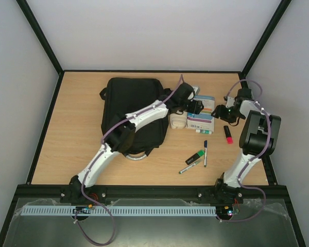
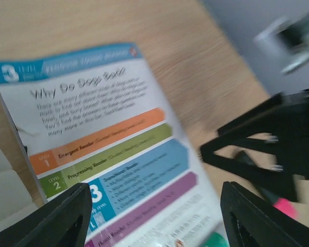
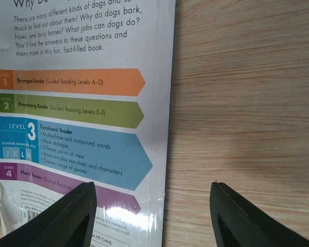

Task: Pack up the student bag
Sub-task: Pick up the book from the center of the board.

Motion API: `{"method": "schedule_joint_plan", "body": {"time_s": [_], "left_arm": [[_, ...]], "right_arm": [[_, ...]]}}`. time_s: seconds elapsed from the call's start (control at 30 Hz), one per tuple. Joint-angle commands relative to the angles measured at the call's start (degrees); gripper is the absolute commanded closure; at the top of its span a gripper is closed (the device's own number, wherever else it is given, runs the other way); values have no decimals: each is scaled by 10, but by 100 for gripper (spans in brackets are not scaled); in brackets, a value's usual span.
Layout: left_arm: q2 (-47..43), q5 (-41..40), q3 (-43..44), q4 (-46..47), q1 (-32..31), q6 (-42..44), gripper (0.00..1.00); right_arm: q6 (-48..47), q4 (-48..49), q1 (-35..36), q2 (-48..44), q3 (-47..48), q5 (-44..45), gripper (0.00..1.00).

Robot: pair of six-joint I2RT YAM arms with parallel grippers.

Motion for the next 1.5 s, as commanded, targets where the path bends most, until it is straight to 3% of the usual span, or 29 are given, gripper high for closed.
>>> {"method": "schedule_joint_plan", "body": {"time_s": [0.0,0.27,0.5,0.57,0.73,0.83,1.47], "left_arm": [[85,-17,82,-62,1,-32,29],[101,-127,69,-142,15,-62,27],[110,-126,57,-155,27,-70,28],[115,-128,57,-156,27,-75,34],[132,-142,64,-172,25,-81,63],[140,-148,65,-183,25,-78,72],[135,-159,74,-189,23,-89,68]], "right_arm": [[15,-22,0,26,21,-17,40],[31,-22,1,64,23,-45,38],[31,-44,10,97,39,-75,39],[33,-50,12,104,44,-87,39],[38,-57,15,115,57,-102,40],[43,-60,16,121,63,-117,40],[48,-64,25,129,72,-146,40]]}}
